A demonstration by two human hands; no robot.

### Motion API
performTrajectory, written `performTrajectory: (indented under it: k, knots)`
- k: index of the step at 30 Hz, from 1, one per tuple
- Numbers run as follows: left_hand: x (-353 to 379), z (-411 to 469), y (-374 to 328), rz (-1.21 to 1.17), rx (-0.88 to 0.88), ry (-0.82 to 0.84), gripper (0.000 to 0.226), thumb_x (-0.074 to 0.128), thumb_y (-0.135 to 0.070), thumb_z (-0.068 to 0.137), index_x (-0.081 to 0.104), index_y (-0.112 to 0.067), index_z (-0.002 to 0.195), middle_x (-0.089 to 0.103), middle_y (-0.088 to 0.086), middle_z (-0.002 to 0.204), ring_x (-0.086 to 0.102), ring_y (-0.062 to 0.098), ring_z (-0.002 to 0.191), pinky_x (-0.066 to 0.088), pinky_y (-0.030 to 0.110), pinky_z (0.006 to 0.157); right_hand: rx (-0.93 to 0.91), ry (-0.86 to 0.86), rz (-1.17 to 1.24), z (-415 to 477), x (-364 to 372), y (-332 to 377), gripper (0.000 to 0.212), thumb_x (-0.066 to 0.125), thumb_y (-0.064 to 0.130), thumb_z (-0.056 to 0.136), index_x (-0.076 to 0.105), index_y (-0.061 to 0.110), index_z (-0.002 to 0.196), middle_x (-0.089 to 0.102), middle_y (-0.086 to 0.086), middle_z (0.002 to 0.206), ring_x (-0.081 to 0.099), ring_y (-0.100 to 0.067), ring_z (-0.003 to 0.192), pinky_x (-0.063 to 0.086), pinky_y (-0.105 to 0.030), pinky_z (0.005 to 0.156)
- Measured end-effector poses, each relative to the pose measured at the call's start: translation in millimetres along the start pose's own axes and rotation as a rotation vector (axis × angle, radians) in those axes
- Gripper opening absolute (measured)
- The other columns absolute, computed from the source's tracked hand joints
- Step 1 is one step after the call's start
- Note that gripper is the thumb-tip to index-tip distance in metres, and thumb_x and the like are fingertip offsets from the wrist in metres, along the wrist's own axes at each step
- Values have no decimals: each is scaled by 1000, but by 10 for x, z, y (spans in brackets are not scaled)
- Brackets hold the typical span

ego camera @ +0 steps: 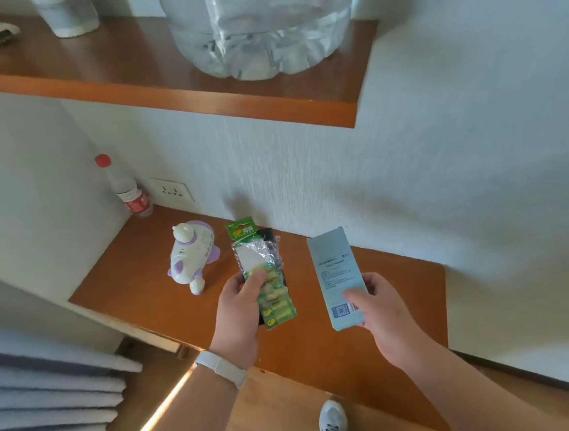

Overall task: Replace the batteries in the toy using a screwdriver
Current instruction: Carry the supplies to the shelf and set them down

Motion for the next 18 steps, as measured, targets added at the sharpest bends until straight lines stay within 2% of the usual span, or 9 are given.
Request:
performTrajectory:
  k: [7,11,15,18]
  knots:
    - [138,557,-123,125,-66,138,23,65,-26,97,59,-15,116,78,5,87,76,27,80,60,40,66,37,-166,40,168,81,-99,21,65,20,93,55,32,107,67,6,105,67,-18,95,55,-23,64]
    - [169,872,-156,180,-132,269,23,65,-25,96,60,-14,116,78,6,89,76,26,81,60,40,66,71,-279,82,187,207,-143,21,62,16,94,54,30,109,66,5,109,67,-18,98,60,-31,76]
    - [94,1129,-171,238,-187,401,29,67,-26,94,59,-14,120,78,8,95,76,28,84,61,42,68,102,-406,121,180,385,-248,22,64,16,94,54,28,109,67,4,109,71,-16,94,61,-28,72]
    - [11,1302,-148,271,-237,467,29,67,-25,94,59,-14,120,78,7,94,76,26,83,61,37,64,165,-483,106,214,506,-383,22,66,18,94,54,29,109,68,5,108,71,-14,93,62,-28,71]
Point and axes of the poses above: each hand's wrist, its own z-axis towards the middle knuckle, its own x-axis out of the palm, y = z × x, the point moved 1 cm from there along z, towards the middle knuckle
